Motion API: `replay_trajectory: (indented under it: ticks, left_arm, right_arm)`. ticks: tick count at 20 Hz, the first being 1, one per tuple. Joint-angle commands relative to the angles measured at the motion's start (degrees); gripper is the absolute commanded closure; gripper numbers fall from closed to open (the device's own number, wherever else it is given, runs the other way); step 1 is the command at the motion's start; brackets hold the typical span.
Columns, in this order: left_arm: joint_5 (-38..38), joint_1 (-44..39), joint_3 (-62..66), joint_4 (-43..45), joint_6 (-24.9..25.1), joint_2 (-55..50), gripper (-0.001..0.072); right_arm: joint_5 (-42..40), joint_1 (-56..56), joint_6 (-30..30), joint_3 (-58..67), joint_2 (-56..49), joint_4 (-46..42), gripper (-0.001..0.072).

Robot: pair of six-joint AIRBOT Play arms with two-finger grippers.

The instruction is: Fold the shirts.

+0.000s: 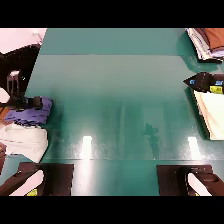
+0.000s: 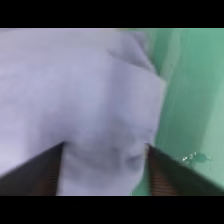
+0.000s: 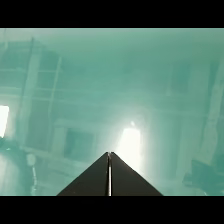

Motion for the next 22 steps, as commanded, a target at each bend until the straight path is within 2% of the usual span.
replay_trajectory:
  ticks: [1,2,5,8,13,16,22]
  left_arm:
    - [2.9,0.3,-1.9,0.3,-1.6,-1.4,0.0623]
    - [2.6,0.3,-1.4,0.3,-1.7,-1.4,0.0682]
    - [-0.7,0.3,3.7,0.3,-2.9,0.2,0.0683]
    - [-2.8,0.3,15.2,0.0,-2.9,6.0,0.0684]
    - [-10.2,-1.4,39.9,-9.2,2.3,13.4,0.0685]
    - [-11.3,-9.9,47.7,-9.2,2.2,13.7,0.0686]
    - [-13.4,-34.2,48.2,-9.2,0.4,7.1,0.0686]
  right_arm:
    - [-1.0,0.1,0.0,0.0,0.0,0.0,0.0694]
    - [-1.3,0.1,0.0,0.0,0.0,0.0,0.0693]
    - [-2.4,0.1,0.0,0.1,0.1,0.6,0.0694]
    - [-2.9,0.1,0.0,4.0,0.0,0.5,0.0694]
    - [-6.3,0.1,0.0,16.7,0.0,-0.1,0.0694]
    - [-7.8,0.1,0.0,21.7,0.0,-0.1,0.0694]
    - [-7.8,0.1,0.0,25.5,0.0,-0.1,0.0693]
